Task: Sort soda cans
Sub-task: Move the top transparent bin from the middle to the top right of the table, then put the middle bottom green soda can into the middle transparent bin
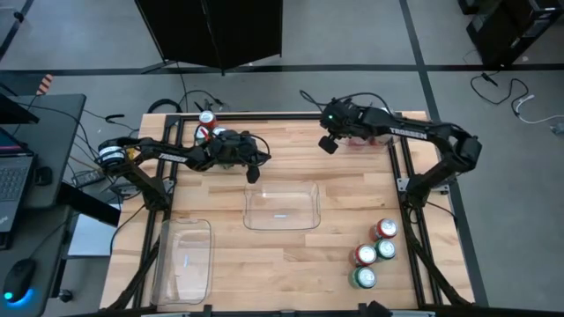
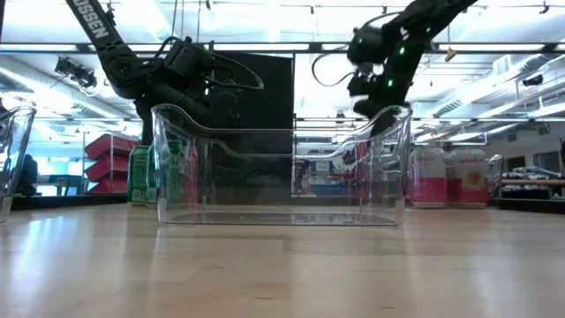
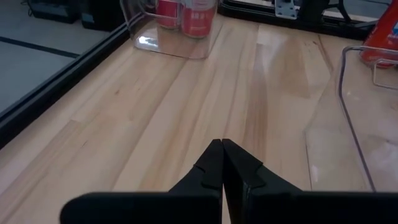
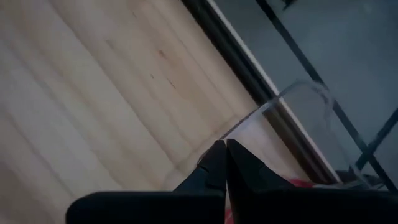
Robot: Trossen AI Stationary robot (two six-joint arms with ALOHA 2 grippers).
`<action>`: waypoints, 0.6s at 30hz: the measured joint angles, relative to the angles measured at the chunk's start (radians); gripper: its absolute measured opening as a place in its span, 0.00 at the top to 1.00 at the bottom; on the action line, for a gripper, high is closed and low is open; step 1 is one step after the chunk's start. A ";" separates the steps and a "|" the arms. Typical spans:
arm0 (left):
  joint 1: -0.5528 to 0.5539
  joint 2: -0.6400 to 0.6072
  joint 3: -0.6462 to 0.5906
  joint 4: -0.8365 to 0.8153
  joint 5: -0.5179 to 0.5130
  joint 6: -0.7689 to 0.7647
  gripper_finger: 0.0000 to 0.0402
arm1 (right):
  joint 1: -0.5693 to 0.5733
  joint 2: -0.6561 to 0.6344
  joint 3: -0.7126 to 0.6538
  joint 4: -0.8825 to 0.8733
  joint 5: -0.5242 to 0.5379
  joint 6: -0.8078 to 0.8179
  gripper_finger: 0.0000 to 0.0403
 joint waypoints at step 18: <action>0.000 0.000 0.000 0.025 0.000 -0.001 0.99 | 0.398 -0.284 0.000 -0.433 -0.520 0.350 0.98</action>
